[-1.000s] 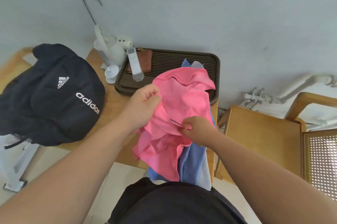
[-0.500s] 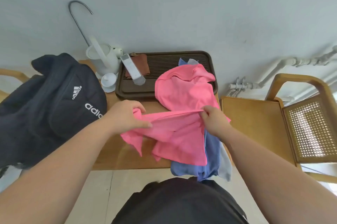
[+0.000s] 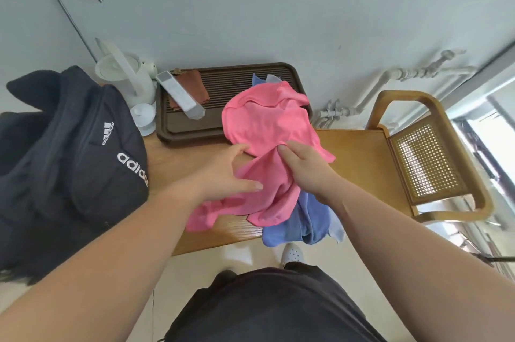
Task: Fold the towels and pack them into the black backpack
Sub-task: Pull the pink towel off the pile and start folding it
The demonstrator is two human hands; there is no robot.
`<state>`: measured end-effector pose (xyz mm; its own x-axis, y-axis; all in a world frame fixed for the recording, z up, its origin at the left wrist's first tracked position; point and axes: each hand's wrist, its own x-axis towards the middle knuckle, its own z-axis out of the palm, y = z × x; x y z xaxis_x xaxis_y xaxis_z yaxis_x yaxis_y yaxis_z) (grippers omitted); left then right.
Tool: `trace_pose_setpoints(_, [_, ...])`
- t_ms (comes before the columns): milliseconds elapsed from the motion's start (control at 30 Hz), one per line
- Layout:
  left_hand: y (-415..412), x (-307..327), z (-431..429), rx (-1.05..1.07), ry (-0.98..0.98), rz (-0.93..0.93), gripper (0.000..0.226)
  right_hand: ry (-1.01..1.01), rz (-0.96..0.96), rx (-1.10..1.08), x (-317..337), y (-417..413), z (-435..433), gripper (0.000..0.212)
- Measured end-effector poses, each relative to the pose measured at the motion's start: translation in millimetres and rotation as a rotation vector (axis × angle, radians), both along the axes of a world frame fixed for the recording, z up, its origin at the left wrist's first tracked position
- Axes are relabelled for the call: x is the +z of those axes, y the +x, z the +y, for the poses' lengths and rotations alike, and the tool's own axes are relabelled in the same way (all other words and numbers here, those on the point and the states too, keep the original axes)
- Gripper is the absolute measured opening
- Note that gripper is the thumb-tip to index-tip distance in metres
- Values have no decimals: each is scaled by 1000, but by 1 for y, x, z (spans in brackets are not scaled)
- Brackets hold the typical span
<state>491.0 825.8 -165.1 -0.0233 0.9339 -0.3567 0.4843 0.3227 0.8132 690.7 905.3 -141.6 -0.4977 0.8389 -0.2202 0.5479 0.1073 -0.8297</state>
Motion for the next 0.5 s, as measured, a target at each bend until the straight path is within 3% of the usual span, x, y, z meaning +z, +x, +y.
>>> trace_pose_setpoints(67, [21, -6, 8, 31, 95, -170, 45, 58, -28, 112, -1, -11, -8, 31])
trace_pose_setpoints(133, [31, -6, 11, 60, 124, -213, 13, 107, -48, 158, -2, -12, -12, 25])
trace_pose_setpoints(267, [17, -10, 12, 152, 214, -119, 20, 29, -115, 217, -1, 11, -9, 34])
trace_pose_setpoints(367, [0, -8, 10, 202, 288, 22, 31, -92, -424, 373, -13, 33, -9, 35])
trace_pose_setpoints(433, [-7, -3, 9, 141, 209, 27, 31, -80, -627, 390, -25, 48, -7, 32])
trace_pose_setpoints(500, [-16, 0, 9, -49, -33, 59, 18, -65, -768, 387, -30, 62, -3, 29])
